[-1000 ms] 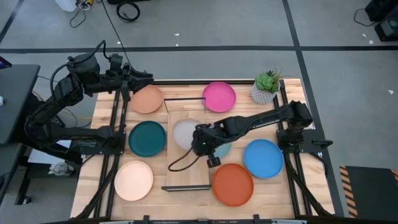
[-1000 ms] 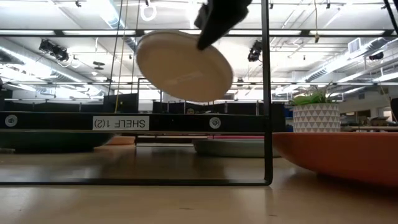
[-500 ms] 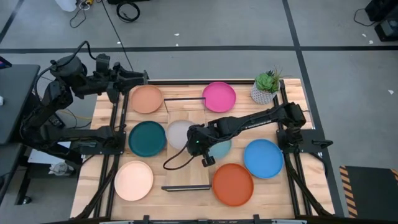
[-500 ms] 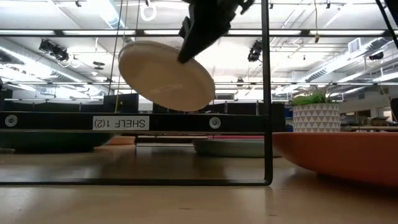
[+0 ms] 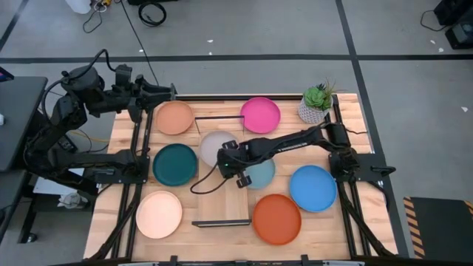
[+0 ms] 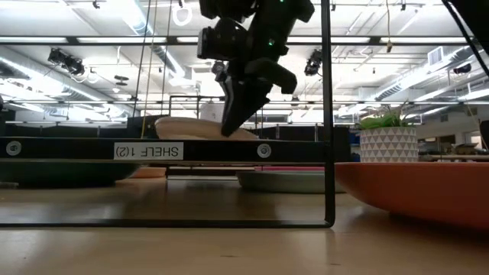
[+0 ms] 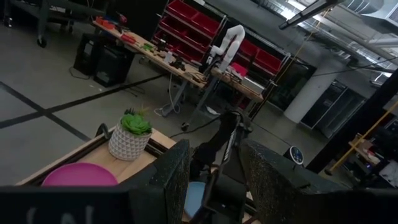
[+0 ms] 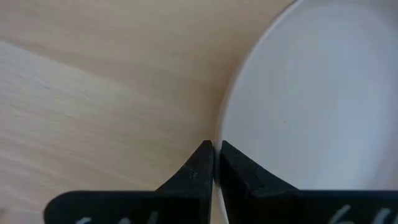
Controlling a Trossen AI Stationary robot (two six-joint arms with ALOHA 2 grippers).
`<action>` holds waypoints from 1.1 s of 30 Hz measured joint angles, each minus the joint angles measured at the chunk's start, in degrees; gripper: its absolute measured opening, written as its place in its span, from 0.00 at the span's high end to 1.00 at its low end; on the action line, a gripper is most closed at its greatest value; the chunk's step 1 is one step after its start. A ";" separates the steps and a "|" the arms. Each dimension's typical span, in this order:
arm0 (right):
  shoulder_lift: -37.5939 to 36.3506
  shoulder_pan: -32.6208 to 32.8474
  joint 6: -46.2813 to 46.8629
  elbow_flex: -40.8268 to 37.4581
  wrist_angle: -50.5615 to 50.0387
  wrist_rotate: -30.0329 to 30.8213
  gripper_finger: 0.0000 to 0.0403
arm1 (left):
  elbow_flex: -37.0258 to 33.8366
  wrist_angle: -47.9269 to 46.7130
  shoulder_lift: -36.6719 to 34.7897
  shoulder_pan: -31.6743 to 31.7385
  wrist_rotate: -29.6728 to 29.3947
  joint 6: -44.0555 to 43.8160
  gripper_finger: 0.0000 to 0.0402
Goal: Place and stack plates onto a shelf
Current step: Put the gray plate on the shelf, then stack the light blue plate on top of the gray plate on the shelf
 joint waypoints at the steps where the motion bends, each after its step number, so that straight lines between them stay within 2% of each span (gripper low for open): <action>1: 0.10 -0.28 0.00 0.01 0.05 0.14 0.93 | 0.00 0.00 0.00 0.00 -0.02 0.03 0.61; 8: 0.24 -1.24 0.00 -0.02 -1.62 -0.23 0.93 | 0.00 0.02 0.01 0.02 -0.45 0.39 0.61; 14: 0.26 -1.03 0.00 -0.02 -1.45 -5.53 0.93 | 0.00 0.05 0.01 0.03 -0.68 0.42 0.61; 23: 0.26 -0.97 0.15 -0.02 -1.53 -5.33 0.92 | 0.00 0.05 0.02 0.02 -0.68 0.75 0.61; 33: 0.26 -1.13 0.32 -0.02 -1.47 -5.34 0.83 | 0.00 0.02 0.02 0.02 -0.68 1.05 0.61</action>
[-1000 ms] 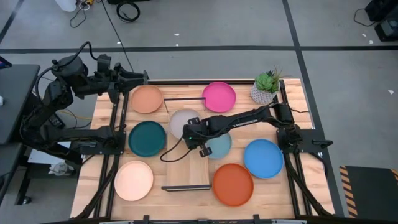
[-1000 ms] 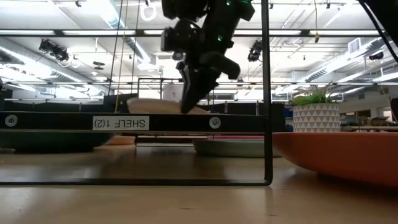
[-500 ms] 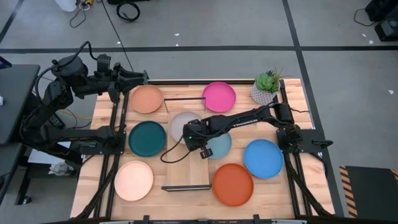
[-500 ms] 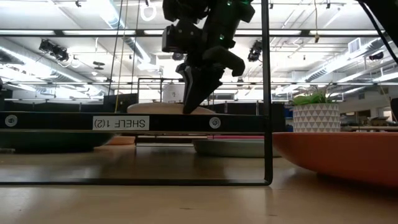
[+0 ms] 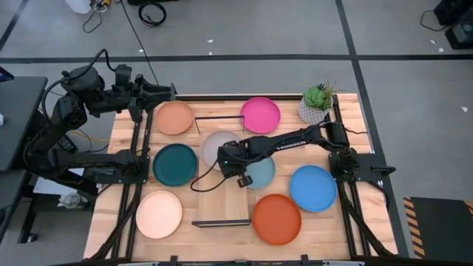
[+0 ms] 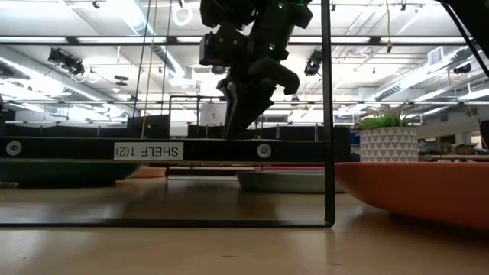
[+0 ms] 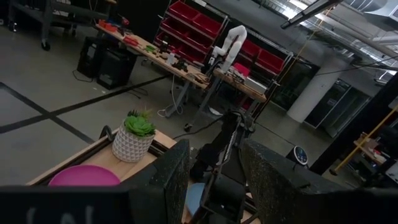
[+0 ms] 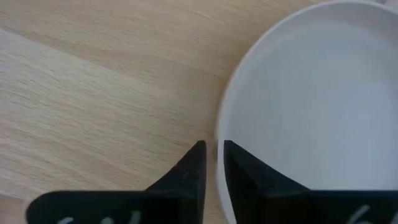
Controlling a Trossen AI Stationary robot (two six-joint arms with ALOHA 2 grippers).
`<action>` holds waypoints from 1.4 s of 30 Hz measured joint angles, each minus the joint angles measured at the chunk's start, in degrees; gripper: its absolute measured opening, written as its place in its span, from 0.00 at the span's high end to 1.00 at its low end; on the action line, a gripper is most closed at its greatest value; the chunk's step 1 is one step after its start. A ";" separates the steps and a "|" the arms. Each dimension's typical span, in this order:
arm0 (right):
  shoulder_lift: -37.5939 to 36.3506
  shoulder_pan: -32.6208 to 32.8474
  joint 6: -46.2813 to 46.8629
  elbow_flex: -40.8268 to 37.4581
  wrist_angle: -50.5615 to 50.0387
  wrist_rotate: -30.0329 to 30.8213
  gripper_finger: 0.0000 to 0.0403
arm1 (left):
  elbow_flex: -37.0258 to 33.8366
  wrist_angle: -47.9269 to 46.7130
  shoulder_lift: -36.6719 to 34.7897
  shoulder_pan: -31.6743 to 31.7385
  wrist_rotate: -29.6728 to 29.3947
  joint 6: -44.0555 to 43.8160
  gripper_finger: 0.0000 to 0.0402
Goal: Place and stack plates onto a shelf
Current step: Stack the light blue plate on top of the gray plate on the shelf
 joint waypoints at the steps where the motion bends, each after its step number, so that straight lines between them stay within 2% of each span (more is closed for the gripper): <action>1: 0.00 0.00 0.49 0.01 -0.01 0.12 0.82 | 0.00 -0.07 0.00 0.00 0.01 0.00 0.61; 9: -0.76 0.02 4.43 5.39 -5.65 1.21 0.78 | 0.00 -1.67 0.00 0.02 0.00 0.00 0.61; 17: -0.81 -0.05 14.78 12.71 -21.01 2.65 0.79 | 0.00 -4.14 0.00 0.00 0.00 -0.06 0.61; 25: -1.71 0.43 24.64 13.49 -31.92 2.61 0.79 | 0.00 -4.23 0.00 0.00 -0.55 -0.11 0.61; 30: -4.35 1.55 27.59 13.51 -33.35 3.05 0.79 | 0.00 -4.21 0.00 0.00 -0.65 -0.12 0.61; 36: -7.71 2.47 30.03 9.41 -31.81 5.06 0.79 | 0.00 -4.21 0.00 0.00 -0.65 0.81 0.61; 42: -13.22 2.61 35.00 -1.38 -26.76 3.85 0.79 | 0.00 -4.19 0.00 0.00 -0.63 0.82 0.61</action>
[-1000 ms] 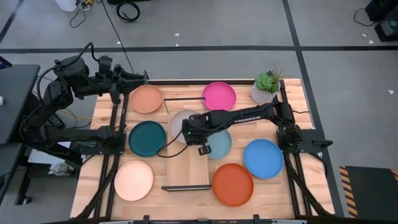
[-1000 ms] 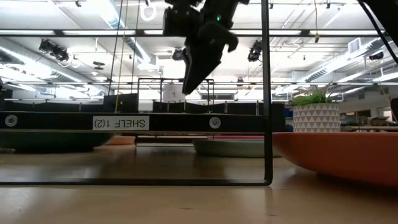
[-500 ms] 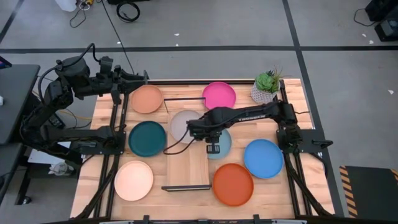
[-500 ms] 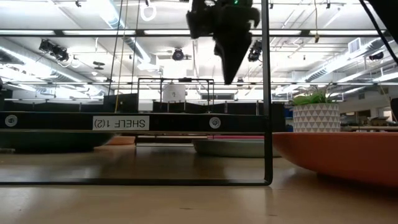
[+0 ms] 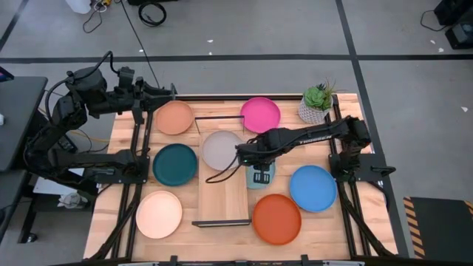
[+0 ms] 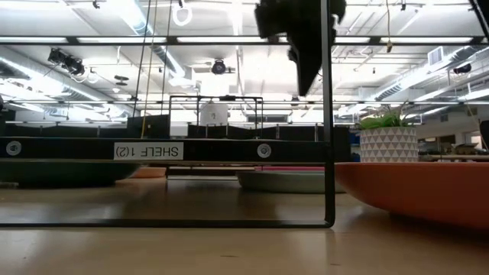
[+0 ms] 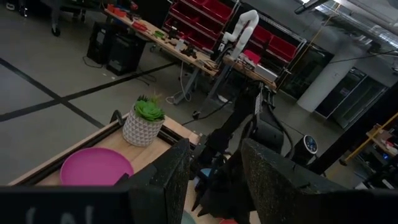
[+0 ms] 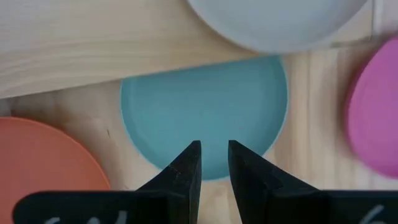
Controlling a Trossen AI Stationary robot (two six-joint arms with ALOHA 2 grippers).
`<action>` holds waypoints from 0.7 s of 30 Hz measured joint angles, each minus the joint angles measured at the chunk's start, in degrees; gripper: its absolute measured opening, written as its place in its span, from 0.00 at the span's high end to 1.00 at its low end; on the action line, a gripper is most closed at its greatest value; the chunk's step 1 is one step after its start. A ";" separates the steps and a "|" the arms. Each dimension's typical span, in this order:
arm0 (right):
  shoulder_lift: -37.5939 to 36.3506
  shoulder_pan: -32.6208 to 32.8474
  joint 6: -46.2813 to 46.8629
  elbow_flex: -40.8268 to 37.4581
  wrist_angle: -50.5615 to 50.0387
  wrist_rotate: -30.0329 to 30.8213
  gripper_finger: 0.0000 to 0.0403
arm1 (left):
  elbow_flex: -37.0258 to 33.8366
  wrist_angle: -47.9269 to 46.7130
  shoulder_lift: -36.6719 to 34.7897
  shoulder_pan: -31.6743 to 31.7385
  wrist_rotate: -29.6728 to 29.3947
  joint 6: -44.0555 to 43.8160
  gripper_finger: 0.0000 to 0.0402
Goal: Place and stack plates onto a shelf
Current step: Stack the light blue plate on top of the gray plate on the shelf
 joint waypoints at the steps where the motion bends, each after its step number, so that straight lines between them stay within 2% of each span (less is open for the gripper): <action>1: -1.22 -0.01 1.16 -2.17 1.40 -1.10 0.79 | 0.00 0.00 0.00 0.00 0.00 0.01 0.61; 7: -8.06 1.05 2.77 -14.03 6.71 -6.51 0.79 | 0.00 0.02 0.00 0.00 0.00 0.08 0.61; 15: -10.88 7.19 -13.94 -25.87 16.27 -13.48 0.79 | 0.00 0.05 0.00 0.00 -1.93 1.54 0.61; 17: -10.86 8.58 -17.05 -27.70 19.19 -12.59 0.79 | 0.00 0.05 0.00 0.00 -1.97 1.54 0.61; 21: -10.86 10.29 -20.29 -29.70 23.90 -5.61 0.79 | 0.00 0.02 0.00 0.00 -1.97 1.52 0.61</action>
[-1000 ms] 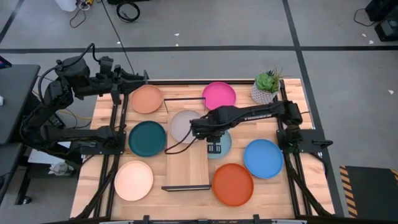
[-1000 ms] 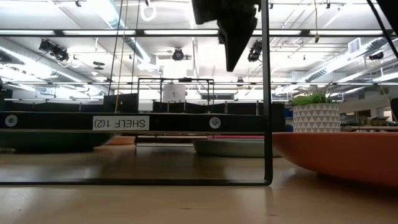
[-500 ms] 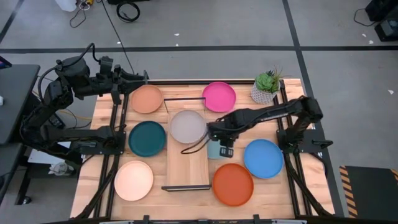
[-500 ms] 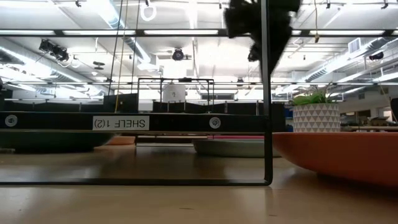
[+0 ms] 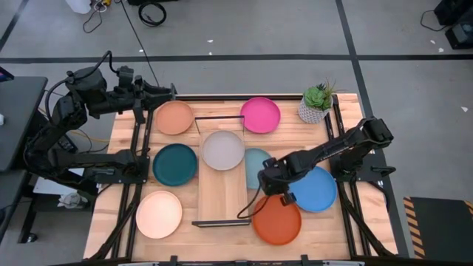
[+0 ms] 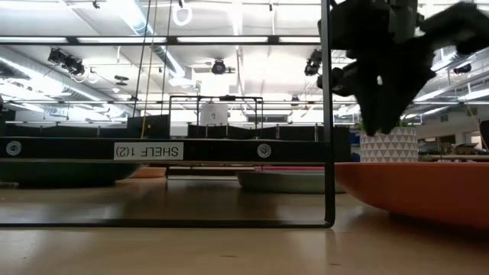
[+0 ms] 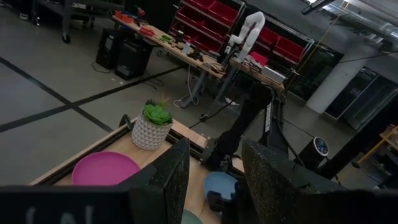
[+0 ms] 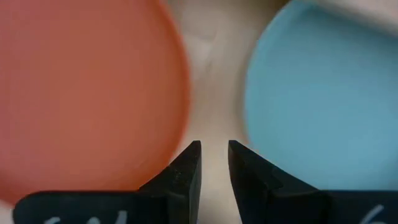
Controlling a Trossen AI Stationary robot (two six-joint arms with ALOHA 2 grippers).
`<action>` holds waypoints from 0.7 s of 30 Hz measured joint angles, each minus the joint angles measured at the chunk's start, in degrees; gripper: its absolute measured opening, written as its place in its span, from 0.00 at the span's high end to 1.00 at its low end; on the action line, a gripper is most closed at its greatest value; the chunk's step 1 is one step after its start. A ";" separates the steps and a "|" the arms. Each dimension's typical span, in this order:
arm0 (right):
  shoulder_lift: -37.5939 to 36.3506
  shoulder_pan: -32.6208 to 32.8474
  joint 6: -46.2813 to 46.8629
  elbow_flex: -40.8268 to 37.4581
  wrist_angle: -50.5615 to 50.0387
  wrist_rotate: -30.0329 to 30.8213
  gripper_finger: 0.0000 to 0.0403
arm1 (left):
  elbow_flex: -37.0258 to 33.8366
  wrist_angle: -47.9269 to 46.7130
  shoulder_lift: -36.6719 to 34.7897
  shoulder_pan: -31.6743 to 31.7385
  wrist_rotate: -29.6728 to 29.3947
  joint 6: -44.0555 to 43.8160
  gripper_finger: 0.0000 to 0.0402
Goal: Place and stack plates onto a shelf
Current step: Stack the light blue plate on top of the gray plate on the shelf
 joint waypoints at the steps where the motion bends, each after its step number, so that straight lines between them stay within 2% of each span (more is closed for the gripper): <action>1: 0.00 0.22 -0.82 -0.32 0.41 1.51 0.79 | 0.00 0.02 0.00 0.00 0.00 0.00 0.61; 21: -0.07 -0.43 -7.99 -11.80 12.27 6.44 0.79 | 0.00 0.00 0.00 0.00 -2.62 -0.02 0.61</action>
